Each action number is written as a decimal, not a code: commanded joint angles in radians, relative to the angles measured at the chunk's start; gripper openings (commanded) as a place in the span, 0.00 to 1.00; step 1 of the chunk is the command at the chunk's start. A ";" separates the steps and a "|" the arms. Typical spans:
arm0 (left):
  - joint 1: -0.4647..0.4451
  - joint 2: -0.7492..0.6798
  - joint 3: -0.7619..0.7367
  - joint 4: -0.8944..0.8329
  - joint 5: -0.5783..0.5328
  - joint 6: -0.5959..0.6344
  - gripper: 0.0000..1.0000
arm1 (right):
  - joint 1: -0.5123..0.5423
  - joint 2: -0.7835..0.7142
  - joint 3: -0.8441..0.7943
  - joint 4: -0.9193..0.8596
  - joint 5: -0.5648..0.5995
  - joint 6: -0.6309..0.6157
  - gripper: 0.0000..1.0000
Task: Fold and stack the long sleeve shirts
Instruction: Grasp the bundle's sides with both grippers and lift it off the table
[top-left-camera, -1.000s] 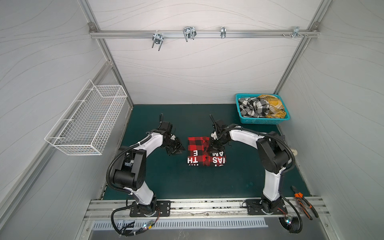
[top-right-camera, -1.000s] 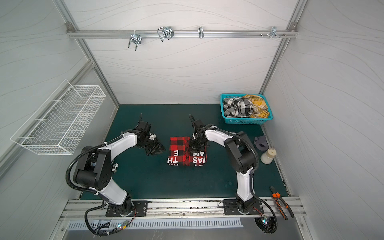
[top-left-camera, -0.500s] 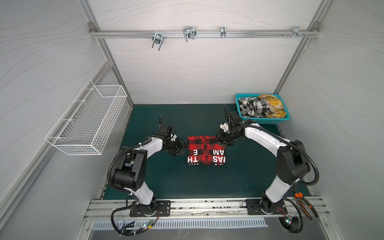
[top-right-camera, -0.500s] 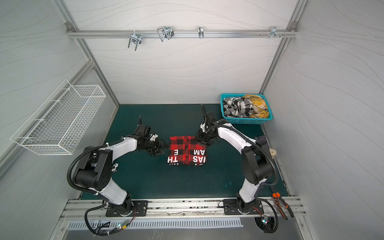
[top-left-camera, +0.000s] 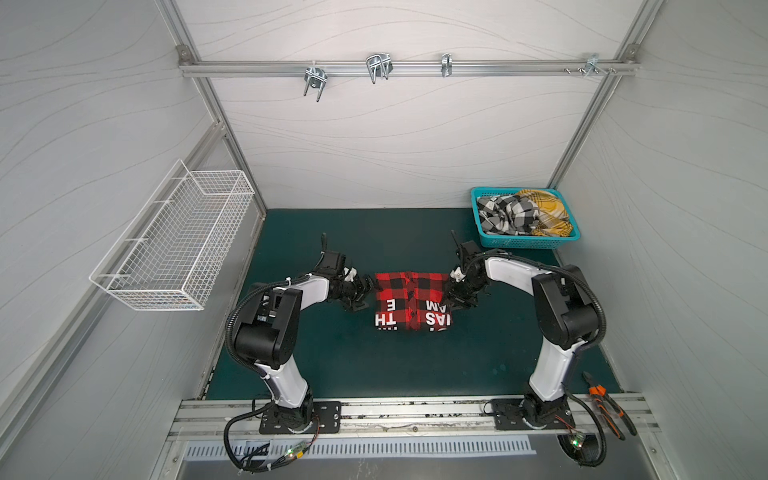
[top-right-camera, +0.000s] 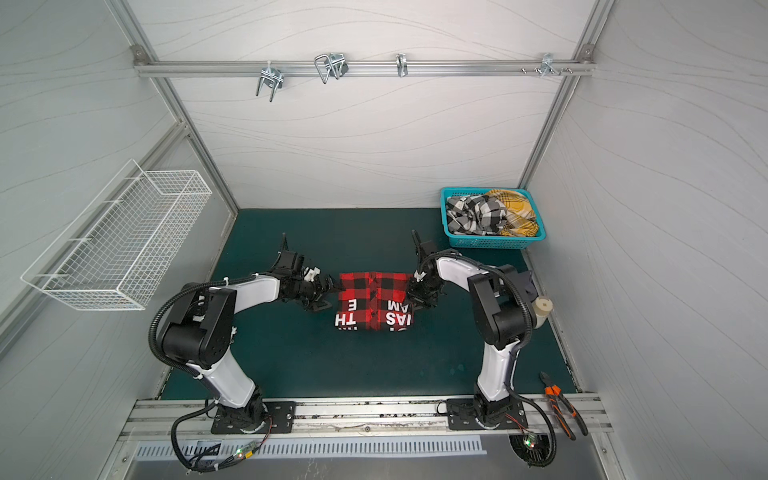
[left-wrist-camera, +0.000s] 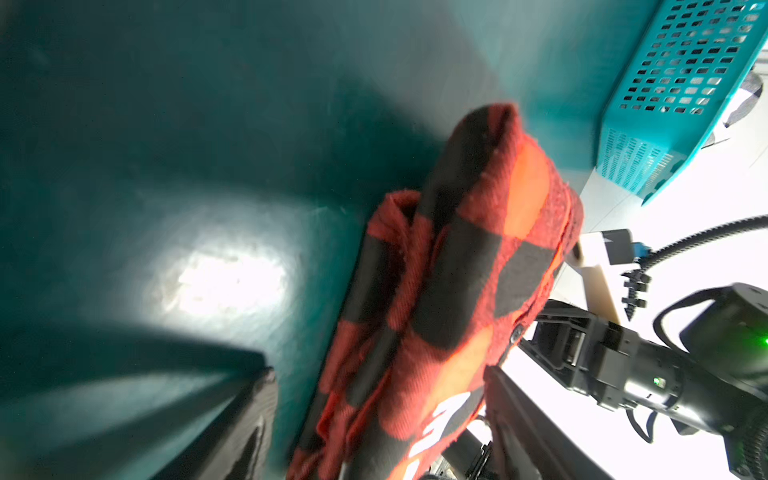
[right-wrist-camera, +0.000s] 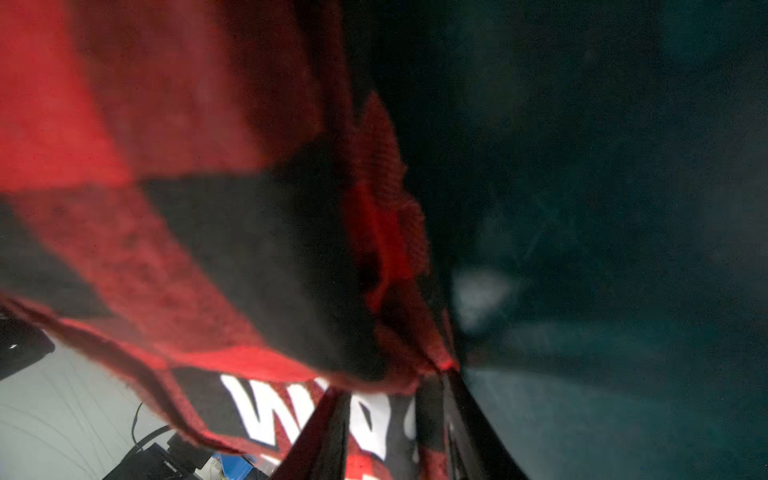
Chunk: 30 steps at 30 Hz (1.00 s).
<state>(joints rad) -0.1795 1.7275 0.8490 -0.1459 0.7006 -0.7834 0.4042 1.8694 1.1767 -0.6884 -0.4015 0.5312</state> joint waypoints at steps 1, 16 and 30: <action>-0.015 0.042 -0.021 0.082 -0.008 -0.040 0.79 | -0.009 0.020 -0.004 -0.014 0.015 -0.027 0.38; -0.084 0.241 0.045 0.191 0.027 -0.073 0.62 | -0.012 0.066 -0.011 -0.008 0.007 -0.018 0.33; -0.135 0.108 0.153 0.174 0.069 -0.163 0.12 | -0.011 0.019 -0.024 -0.003 -0.031 0.003 0.29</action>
<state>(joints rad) -0.3019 1.8832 0.9417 0.0528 0.7677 -0.9306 0.3889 1.8965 1.1767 -0.6876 -0.4454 0.5270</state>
